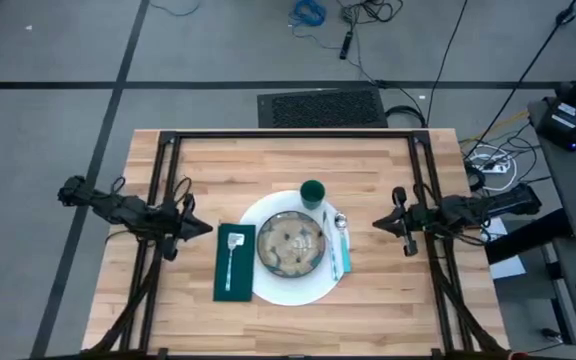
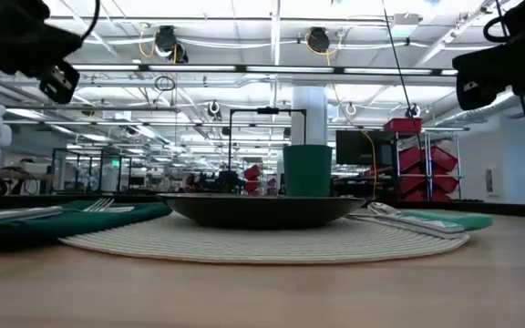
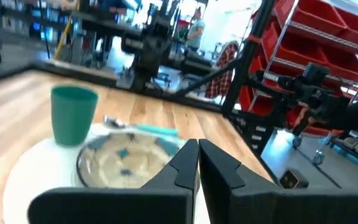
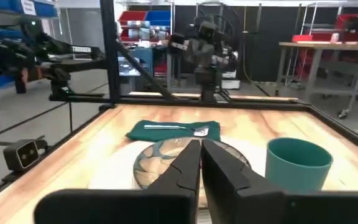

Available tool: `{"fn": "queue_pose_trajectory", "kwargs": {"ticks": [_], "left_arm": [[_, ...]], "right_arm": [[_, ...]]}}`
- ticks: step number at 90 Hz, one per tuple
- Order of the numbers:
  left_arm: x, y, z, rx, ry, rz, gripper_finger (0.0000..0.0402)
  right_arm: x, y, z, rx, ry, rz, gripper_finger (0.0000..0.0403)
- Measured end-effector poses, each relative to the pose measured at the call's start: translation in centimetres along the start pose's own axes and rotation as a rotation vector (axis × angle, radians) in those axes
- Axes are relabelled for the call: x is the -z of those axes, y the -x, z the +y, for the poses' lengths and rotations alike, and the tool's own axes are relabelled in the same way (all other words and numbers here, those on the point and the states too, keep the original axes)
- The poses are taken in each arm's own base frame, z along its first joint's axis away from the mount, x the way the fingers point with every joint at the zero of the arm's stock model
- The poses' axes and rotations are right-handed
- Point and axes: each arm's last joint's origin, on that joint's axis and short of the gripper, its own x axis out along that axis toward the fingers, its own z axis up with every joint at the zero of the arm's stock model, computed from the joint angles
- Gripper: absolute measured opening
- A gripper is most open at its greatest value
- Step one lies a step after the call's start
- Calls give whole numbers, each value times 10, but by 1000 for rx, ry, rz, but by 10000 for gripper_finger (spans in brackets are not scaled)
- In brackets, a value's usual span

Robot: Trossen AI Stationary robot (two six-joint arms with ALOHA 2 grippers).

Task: Set table place
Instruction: Return to Home Position

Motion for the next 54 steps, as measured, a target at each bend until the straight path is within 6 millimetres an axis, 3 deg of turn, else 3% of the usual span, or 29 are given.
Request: {"fn": "queue_pose_trajectory", "kwargs": {"ticks": [27, 54], "left_arm": [[8, -5, 2, 14, -141, -70, 0], [8, -5, 3, -2, -138, -75, 0]], "right_arm": [[2, -1, 0, -7, -24, -32, 0], [3, -2, 0, -2, -7, -23, 0]]}}
